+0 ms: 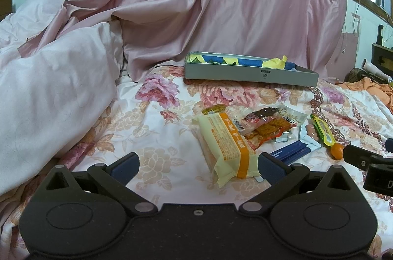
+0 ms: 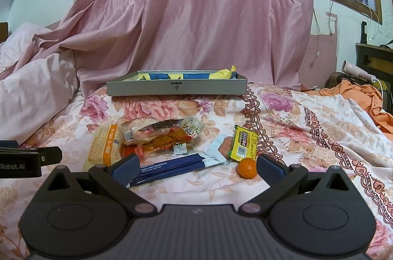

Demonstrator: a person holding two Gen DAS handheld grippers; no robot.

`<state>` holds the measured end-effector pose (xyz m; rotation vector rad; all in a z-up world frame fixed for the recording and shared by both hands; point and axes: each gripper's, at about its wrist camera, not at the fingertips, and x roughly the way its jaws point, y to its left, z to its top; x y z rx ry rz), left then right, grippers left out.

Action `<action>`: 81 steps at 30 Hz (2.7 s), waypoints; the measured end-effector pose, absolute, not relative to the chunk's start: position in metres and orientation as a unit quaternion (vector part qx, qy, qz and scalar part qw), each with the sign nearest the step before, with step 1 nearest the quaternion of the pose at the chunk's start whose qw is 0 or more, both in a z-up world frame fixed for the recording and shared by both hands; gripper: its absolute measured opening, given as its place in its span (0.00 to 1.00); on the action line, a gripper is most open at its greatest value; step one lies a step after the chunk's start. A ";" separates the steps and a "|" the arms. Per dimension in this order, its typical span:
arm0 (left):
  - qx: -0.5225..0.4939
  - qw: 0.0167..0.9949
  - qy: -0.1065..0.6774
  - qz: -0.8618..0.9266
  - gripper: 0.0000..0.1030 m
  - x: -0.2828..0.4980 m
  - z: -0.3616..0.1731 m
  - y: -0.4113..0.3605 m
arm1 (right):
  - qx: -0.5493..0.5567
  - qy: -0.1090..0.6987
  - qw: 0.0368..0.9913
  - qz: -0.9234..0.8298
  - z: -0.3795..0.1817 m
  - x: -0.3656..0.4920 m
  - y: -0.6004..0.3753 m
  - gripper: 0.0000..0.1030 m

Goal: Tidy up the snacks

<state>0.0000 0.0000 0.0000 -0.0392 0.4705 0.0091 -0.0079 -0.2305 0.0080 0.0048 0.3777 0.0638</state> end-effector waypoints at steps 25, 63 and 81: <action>-0.019 0.972 0.233 0.005 0.99 0.000 0.000 0.000 | 0.003 0.189 0.982 0.031 0.008 -0.008 -0.230 1.00; -0.023 0.959 0.283 0.020 0.99 0.022 -0.011 0.007 | 0.013 0.235 0.972 0.017 -0.001 0.006 -0.235 1.00; -0.022 0.954 0.298 -0.010 0.99 0.107 -0.002 -0.029 | -0.036 0.242 0.967 0.064 -0.006 0.070 -0.243 1.00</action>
